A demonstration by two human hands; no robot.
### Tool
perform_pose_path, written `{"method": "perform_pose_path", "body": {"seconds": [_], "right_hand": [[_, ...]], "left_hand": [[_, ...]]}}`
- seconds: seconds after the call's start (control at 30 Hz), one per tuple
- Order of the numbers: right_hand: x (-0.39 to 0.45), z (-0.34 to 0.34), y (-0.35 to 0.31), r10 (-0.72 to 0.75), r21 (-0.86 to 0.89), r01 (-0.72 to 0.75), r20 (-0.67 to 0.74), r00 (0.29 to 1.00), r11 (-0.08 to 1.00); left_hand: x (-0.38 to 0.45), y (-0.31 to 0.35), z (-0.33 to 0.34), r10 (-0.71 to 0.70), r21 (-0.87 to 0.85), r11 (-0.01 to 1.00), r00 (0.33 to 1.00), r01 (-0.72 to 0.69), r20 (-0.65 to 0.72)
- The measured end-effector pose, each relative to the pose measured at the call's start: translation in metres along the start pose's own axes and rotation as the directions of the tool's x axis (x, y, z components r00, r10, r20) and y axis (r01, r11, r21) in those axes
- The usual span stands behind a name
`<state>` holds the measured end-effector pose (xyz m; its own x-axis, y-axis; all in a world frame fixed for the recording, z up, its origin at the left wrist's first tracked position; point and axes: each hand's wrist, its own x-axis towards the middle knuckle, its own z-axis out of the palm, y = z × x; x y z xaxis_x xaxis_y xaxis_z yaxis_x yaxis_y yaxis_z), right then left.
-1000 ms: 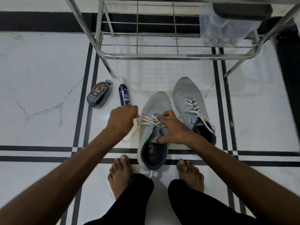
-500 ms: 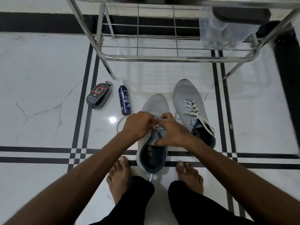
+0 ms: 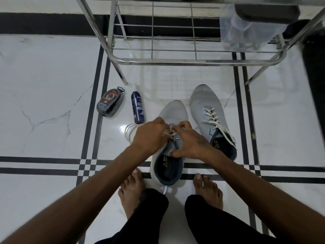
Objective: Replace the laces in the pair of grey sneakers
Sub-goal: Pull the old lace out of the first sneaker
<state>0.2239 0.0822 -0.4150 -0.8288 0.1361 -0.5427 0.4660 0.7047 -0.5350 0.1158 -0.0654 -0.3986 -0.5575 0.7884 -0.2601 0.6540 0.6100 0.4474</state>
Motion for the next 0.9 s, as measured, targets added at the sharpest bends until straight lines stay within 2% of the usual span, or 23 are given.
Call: {"method": "perform_pose_path", "body": {"seconds": [0.07,0.2,0.27,0.37,0.47,0.53,0.63,0.77,0.83,0.9], "right_hand": [[-0.001,0.000,-0.001,-0.011,-0.018,0.012,0.016,1.000,1.000],[-0.002,-0.001,-0.002,-0.014,-0.062,0.017,0.062,0.998,0.998],[-0.003,0.000,-0.002,-0.003,-0.042,0.005,0.063,0.998,0.999],[-0.003,0.001,-0.003,-0.009,-0.013,0.010,0.056,0.998,1.000],[-0.002,0.002,-0.005,-0.017,-0.012,0.017,0.054,0.998,1.000],[-0.001,0.001,-0.005,-0.022,-0.016,0.023,0.056,0.998,1.000],[-0.001,0.000,-0.004,-0.019,0.018,0.018,0.071,0.997,1.000],[0.000,0.002,-0.011,-0.038,0.067,0.033,0.079,0.996,0.997],[0.002,0.006,-0.019,-0.052,0.058,0.048,0.083,0.995,0.997],[0.004,0.010,-0.021,-0.042,0.042,0.039,0.074,0.996,0.998]], "left_hand": [[0.011,0.006,0.007,-0.023,0.011,1.000,0.992,0.022,0.120],[0.007,-0.017,-0.003,-0.023,0.237,0.972,0.996,0.002,0.089],[-0.004,-0.036,-0.009,-0.066,0.297,0.954,0.995,0.042,0.074],[-0.019,-0.052,-0.015,-0.052,0.111,0.992,0.998,0.054,-0.019],[-0.017,-0.033,-0.008,0.125,-0.010,0.992,0.992,-0.125,0.027],[-0.006,-0.019,0.003,0.143,0.069,0.986,0.986,-0.149,0.082],[0.002,-0.018,0.002,0.127,0.225,0.966,0.992,-0.124,0.002],[-0.019,-0.034,-0.002,0.104,0.268,0.960,0.993,-0.085,-0.058],[-0.029,-0.043,0.000,0.054,0.136,0.990,0.996,-0.044,-0.075],[-0.029,-0.045,-0.001,-0.009,-0.094,0.996,0.999,0.003,-0.054]]}}
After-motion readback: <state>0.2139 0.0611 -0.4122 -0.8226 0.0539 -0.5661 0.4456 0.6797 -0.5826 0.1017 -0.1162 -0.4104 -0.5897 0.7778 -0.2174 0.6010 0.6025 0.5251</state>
